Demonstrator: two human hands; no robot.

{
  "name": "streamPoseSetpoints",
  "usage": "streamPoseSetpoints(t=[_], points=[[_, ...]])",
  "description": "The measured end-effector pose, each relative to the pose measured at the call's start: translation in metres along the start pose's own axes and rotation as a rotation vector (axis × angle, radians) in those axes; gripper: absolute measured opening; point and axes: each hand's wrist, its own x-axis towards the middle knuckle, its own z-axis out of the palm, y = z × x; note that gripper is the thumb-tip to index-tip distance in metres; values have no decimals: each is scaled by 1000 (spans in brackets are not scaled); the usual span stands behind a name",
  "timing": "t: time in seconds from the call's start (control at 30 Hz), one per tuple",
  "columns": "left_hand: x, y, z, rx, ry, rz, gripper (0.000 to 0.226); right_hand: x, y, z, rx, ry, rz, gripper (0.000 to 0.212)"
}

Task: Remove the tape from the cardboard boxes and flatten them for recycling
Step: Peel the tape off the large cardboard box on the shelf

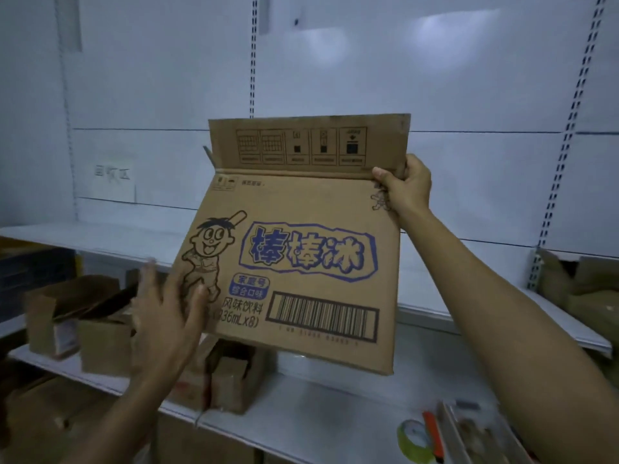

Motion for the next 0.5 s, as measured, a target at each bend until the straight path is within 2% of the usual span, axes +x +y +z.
streamPoseSetpoints(t=[0.1, 0.13, 0.2, 0.27, 0.33, 0.37, 0.43, 0.5], points=[[-12, 33, 45, 29, -121, 449, 72, 30, 35, -6, 9, 18, 86, 21], [-10, 42, 56, 47, -104, 497, 76, 39, 45, -7, 8, 22, 93, 21], [4, 54, 74, 71, 9, 470, 81, 62, 61, -6, -69, 28, 104, 22], [24, 62, 85, 85, 113, 457, 84, 82, 71, -2, -289, -12, 178, 39], [48, 70, 94, 79, 171, 473, 84, 93, 79, 5, -581, -194, 234, 73], [60, 76, 98, 68, 176, 472, 83, 93, 81, 9, -717, -334, 220, 81], [85, 88, 105, 39, 179, 451, 82, 89, 81, 16, -870, -640, 145, 63], [106, 99, 110, 37, 170, 440, 80, 79, 77, 14, -833, -831, 112, 43]])
